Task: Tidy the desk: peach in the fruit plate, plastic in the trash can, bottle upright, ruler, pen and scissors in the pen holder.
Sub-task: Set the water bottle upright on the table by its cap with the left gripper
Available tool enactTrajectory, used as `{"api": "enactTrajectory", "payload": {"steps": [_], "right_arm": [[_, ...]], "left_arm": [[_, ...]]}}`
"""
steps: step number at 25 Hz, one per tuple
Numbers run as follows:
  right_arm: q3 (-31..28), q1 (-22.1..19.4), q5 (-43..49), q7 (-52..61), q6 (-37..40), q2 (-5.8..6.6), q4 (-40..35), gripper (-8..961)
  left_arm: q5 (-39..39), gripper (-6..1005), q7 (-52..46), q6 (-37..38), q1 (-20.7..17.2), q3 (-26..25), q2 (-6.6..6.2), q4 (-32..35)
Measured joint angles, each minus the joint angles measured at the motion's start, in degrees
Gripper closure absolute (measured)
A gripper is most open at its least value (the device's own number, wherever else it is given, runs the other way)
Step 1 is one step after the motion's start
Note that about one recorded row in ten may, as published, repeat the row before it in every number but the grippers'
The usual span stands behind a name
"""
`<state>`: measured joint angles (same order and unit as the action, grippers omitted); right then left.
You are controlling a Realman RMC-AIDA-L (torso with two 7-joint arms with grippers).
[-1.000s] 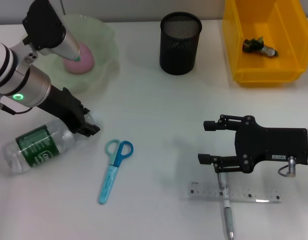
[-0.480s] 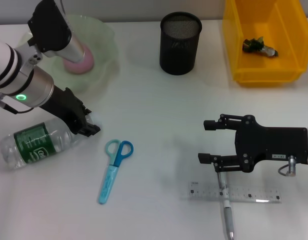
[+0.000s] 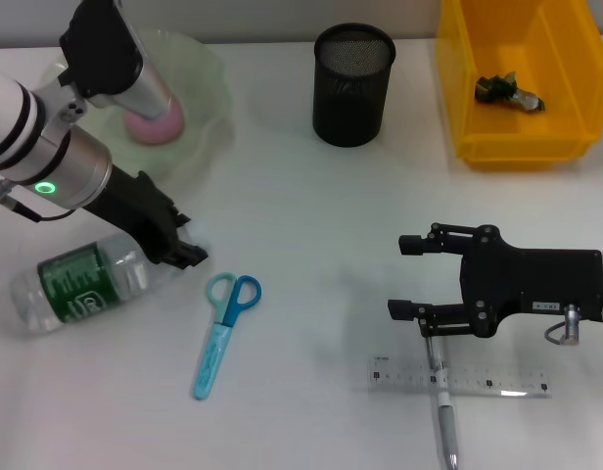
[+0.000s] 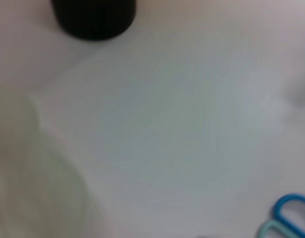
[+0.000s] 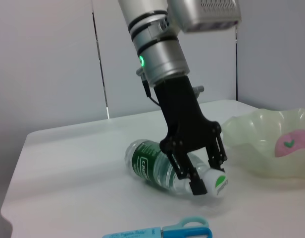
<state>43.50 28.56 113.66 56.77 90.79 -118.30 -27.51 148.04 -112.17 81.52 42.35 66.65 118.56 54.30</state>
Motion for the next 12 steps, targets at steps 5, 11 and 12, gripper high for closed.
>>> {"api": "enactTrajectory", "payload": {"steps": [5,11,12], "right_arm": [[0.0,0.0,0.0,0.0,0.0,0.00,0.0,163],[-0.1,-0.1,-0.1,0.0,0.2,0.00,0.0,163],[-0.1,-0.1,-0.2,0.0,0.2,0.00,0.0,163]], "left_arm": [[-3.9,553,1.3,2.7,-0.9,-0.4,-0.18,3.1],[-7.0,553,2.6,5.1,-1.9,-2.3,-0.32,6.0],[-7.4,553,3.0,5.6,-2.1,-3.1,-0.32,6.4]]}}
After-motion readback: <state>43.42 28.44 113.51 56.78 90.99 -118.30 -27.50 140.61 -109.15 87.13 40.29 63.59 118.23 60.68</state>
